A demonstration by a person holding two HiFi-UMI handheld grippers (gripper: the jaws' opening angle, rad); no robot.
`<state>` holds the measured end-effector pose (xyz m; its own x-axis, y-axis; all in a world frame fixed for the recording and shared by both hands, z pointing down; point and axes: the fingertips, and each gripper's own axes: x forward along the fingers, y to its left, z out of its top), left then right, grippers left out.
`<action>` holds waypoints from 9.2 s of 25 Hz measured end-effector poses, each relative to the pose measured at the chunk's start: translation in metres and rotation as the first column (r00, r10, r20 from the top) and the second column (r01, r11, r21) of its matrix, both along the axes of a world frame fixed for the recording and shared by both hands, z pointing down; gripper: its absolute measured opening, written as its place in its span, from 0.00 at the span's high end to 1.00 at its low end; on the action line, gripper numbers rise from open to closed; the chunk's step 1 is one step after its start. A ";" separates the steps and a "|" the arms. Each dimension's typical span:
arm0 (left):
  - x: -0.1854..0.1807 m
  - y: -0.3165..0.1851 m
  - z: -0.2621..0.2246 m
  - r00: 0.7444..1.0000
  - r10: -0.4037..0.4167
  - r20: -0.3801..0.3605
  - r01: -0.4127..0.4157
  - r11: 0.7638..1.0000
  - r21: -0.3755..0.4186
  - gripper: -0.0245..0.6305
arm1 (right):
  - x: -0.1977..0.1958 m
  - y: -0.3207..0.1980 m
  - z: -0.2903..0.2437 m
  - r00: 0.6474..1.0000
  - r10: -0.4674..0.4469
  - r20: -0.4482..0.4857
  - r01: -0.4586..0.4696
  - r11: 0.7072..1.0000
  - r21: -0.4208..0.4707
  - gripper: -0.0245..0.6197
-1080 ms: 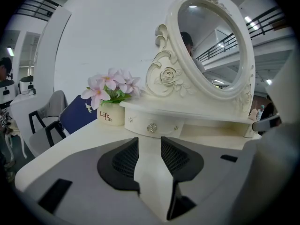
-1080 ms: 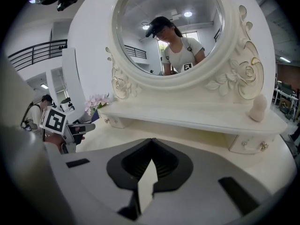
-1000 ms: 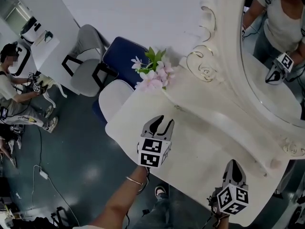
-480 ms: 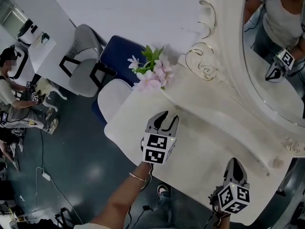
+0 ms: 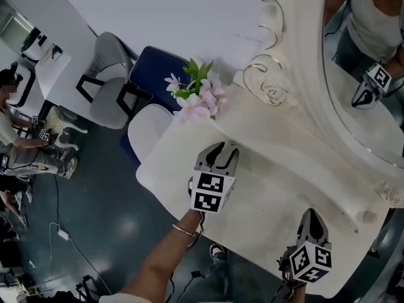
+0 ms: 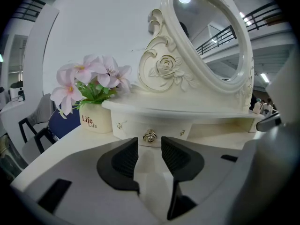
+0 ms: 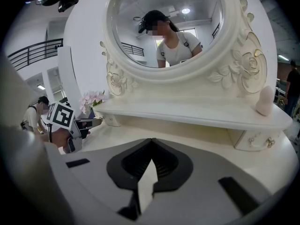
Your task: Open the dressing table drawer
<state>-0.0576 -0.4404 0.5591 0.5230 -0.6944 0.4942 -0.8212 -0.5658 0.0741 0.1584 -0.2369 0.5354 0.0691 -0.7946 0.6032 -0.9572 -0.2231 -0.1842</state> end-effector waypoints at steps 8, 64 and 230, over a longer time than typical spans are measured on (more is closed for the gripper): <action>0.007 -0.008 0.003 1.000 0.006 0.001 -0.006 1.000 -0.001 0.71 | 0.003 -0.003 0.003 1.000 0.002 0.004 -0.002 1.000 -0.007 0.95; 0.007 -0.010 0.008 0.998 0.037 0.047 -0.036 0.999 -0.020 0.80 | 0.000 0.004 0.007 1.000 -0.010 0.012 0.010 1.000 -0.010 0.95; -0.113 0.232 -0.254 0.970 -0.098 -0.223 0.158 0.949 0.271 0.91 | -0.078 0.094 -0.193 0.985 -0.089 -0.149 0.139 0.918 0.372 0.95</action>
